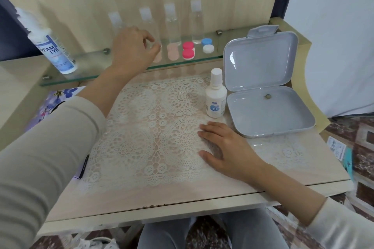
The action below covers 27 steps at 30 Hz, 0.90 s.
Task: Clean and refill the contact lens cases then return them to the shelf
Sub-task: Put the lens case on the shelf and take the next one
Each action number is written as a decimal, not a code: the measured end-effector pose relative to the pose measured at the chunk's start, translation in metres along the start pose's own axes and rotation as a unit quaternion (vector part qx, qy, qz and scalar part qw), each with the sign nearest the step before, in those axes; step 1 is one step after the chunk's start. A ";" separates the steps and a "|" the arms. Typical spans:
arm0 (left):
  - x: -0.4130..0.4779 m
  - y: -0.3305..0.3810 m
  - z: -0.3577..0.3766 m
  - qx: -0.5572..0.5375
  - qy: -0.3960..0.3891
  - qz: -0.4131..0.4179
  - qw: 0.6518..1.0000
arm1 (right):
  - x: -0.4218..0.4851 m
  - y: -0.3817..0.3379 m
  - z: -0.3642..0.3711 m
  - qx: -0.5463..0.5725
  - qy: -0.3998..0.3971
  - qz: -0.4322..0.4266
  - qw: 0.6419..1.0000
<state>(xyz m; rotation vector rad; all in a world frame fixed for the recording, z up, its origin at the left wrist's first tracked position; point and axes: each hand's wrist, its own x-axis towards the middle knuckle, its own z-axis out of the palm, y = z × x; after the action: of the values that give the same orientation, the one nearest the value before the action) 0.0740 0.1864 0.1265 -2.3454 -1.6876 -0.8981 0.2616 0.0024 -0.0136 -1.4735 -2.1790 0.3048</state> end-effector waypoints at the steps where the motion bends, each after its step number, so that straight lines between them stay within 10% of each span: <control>1: 0.001 0.000 0.000 0.004 -0.009 0.023 1.000 | 0.000 0.000 0.000 0.000 0.000 0.001 1.000; 10: 0.010 0.016 0.007 0.074 -0.154 0.115 0.979 | -0.001 -0.001 -0.001 -0.004 -0.005 0.001 1.000; 27: -0.036 0.014 -0.022 -0.035 -0.136 0.102 0.985 | 0.000 -0.004 -0.004 0.003 -0.020 0.015 1.000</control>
<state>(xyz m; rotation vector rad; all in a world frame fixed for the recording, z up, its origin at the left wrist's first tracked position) 0.0707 0.1421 0.1295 -2.7319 -1.4831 -0.6345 0.2605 0.0004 -0.0079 -1.5104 -2.1873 0.3533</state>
